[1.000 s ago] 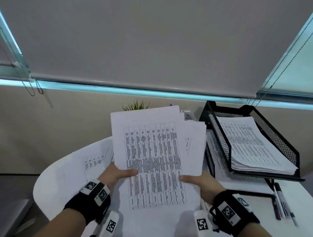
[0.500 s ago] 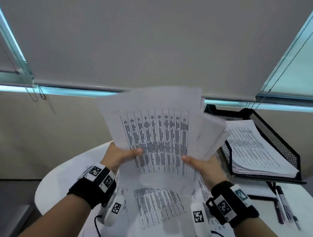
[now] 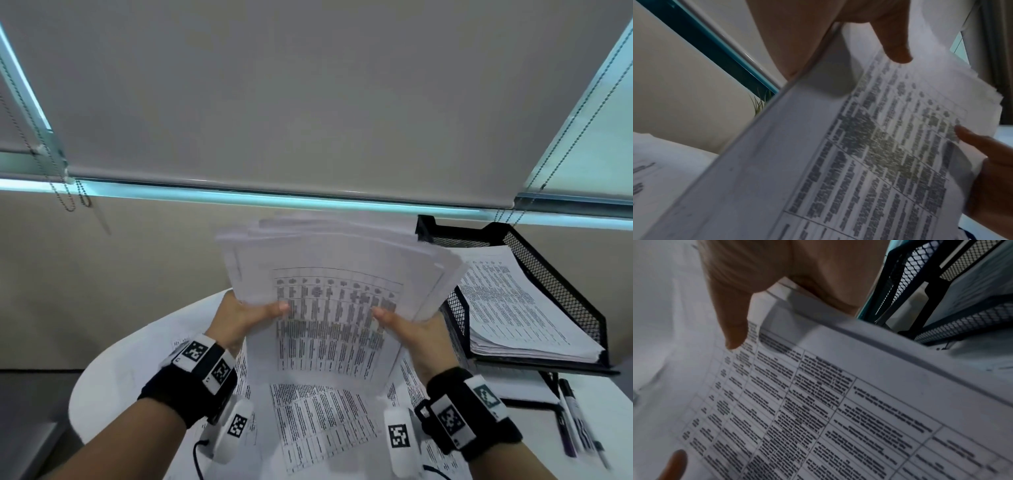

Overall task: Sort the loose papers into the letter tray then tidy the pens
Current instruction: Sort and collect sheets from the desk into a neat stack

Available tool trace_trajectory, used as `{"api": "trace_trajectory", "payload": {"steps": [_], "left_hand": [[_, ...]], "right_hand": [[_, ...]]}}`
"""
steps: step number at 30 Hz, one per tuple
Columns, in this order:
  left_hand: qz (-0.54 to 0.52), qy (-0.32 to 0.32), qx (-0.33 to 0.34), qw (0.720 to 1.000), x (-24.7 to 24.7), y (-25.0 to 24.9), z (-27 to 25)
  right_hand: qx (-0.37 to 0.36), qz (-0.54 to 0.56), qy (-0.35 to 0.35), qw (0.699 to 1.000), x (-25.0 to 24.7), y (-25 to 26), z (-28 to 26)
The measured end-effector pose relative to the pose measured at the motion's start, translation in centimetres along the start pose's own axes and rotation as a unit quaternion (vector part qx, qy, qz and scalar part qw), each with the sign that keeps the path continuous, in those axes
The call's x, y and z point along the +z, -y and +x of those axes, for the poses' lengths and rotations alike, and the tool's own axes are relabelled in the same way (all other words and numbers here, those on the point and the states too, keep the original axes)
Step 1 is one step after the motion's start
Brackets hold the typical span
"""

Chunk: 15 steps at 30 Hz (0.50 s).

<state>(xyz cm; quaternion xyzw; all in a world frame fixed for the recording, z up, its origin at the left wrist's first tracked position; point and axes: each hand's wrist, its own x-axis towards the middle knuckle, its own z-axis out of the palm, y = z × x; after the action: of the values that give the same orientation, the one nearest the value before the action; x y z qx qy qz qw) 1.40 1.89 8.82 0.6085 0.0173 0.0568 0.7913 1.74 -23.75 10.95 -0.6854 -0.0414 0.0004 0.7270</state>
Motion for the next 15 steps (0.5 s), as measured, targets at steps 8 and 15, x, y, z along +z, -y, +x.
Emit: {"api": "trace_trajectory", "payload": {"steps": [8,15], "left_hand": [[0.041,0.036,-0.017,0.998,1.5,-1.1,0.1],[0.054,0.072,-0.040,0.995,1.0,-0.5,-0.6]], "right_hand": [[-0.015,0.011,-0.001,1.000,0.4,0.8,0.1],[0.046,-0.033,0.064,0.996,-0.5,-0.4,-0.2]]}}
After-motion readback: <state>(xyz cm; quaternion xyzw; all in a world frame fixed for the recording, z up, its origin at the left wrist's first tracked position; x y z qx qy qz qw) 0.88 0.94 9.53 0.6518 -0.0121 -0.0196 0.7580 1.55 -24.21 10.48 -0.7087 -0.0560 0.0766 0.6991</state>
